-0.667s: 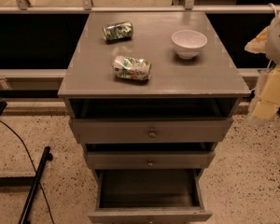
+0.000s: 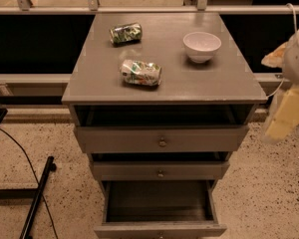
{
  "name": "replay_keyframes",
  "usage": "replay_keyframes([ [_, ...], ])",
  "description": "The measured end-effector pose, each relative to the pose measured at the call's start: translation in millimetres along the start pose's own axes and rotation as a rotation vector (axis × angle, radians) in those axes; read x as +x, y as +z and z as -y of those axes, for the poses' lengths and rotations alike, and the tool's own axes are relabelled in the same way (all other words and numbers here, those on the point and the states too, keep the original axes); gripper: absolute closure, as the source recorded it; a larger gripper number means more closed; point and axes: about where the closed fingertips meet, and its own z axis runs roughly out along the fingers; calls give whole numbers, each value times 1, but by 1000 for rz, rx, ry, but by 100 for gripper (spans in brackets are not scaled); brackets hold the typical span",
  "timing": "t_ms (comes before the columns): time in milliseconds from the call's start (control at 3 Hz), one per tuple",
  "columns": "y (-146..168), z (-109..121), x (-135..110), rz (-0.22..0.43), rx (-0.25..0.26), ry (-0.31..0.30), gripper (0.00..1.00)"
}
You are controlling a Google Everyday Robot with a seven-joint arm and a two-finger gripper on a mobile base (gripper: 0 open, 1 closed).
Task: Close bottom drawer
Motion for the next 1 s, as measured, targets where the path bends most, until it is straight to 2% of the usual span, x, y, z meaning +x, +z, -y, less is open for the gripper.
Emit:
replay_keyframes([
  [333,36,-37,29,83,3,15,0],
  [667,51,-58,51,142,5,72,0],
  [1000,51,-58,50,165,-13,56,0],
])
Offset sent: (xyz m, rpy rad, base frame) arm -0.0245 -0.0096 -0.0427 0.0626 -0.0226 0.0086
